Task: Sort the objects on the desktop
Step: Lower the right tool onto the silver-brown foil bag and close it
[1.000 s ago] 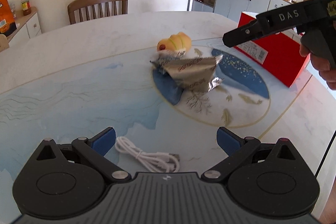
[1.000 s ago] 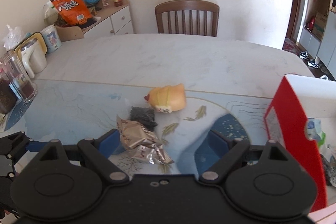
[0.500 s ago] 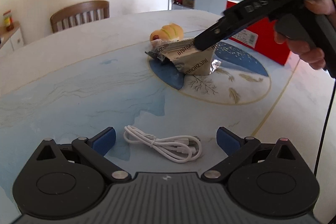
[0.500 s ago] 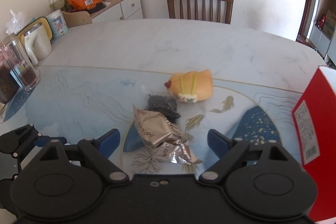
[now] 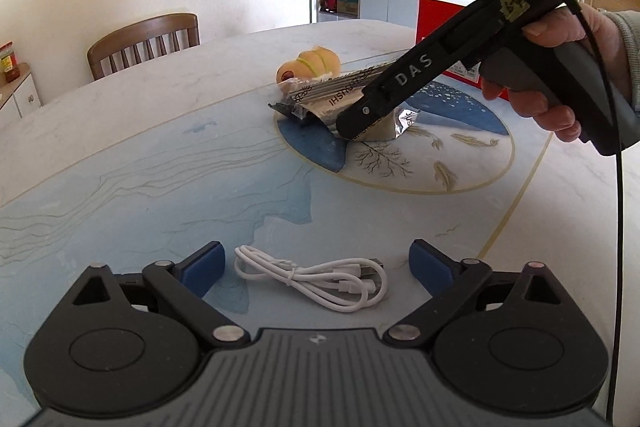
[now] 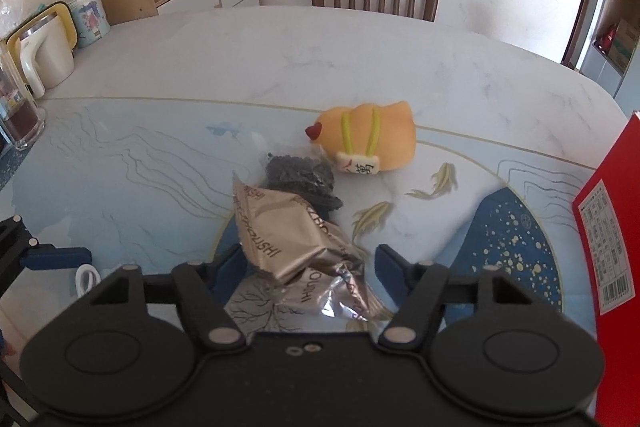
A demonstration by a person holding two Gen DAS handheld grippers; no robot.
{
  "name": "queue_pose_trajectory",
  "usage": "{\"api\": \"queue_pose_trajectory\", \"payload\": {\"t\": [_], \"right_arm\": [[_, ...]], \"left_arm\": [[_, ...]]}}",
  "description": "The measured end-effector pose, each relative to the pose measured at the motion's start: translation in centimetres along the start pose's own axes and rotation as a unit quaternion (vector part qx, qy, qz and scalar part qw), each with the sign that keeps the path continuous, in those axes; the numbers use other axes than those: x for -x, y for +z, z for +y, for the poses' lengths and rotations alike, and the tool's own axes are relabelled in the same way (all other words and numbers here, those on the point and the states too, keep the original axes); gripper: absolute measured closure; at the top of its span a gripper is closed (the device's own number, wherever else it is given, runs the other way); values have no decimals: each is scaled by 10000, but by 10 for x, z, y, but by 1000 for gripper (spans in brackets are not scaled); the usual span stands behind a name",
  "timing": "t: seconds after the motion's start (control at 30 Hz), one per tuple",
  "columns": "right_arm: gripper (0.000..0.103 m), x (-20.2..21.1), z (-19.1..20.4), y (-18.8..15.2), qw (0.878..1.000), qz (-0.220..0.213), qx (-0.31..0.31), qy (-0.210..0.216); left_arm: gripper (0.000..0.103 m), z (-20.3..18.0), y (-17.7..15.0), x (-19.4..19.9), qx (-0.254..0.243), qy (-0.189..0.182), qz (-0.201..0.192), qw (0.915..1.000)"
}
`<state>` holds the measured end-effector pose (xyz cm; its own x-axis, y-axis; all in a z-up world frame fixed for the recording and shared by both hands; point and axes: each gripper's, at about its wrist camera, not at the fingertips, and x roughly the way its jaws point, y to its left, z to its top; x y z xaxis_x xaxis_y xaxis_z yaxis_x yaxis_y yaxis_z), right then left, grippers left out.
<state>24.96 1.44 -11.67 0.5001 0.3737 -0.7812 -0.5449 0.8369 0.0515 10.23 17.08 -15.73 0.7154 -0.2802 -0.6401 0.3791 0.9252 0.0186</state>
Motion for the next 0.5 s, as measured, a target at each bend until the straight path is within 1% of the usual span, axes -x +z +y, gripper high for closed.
{"api": "queue_pose_trajectory", "payload": {"t": [0.03, 0.1, 0.13, 0.23, 0.27, 0.3, 0.43, 0.5], "right_arm": [[43, -1, 0, 1, 10000, 21, 15, 1], [44, -1, 1, 0, 10000, 21, 50, -48], [45, 0, 0, 0, 10000, 20, 45, -50], [47, 0, 0, -1, 9999, 9, 52, -93], [49, 1, 0, -2, 9999, 9, 55, -95], [54, 2, 0, -2, 9999, 8, 62, -96], [56, 6, -3, -4, 9999, 5, 36, -161], [56, 8, -5, -6, 9998, -11, 2, -186]], "left_arm": [[9, -1, 0, 0, -16, -7, -22, 10000], [13, -2, -1, 1, -44, -30, -56, 10000], [17, -2, -1, 2, -45, -27, -80, 10000], [25, -2, -1, 4, -17, 11, -130, 9999], [27, -3, -1, 4, 3, 40, -143, 9999], [28, -3, 0, 4, 15, 60, -148, 9999], [30, -10, 0, 3, -132, 182, -209, 9995], [32, -11, 2, 3, -108, 158, -176, 9997]]}}
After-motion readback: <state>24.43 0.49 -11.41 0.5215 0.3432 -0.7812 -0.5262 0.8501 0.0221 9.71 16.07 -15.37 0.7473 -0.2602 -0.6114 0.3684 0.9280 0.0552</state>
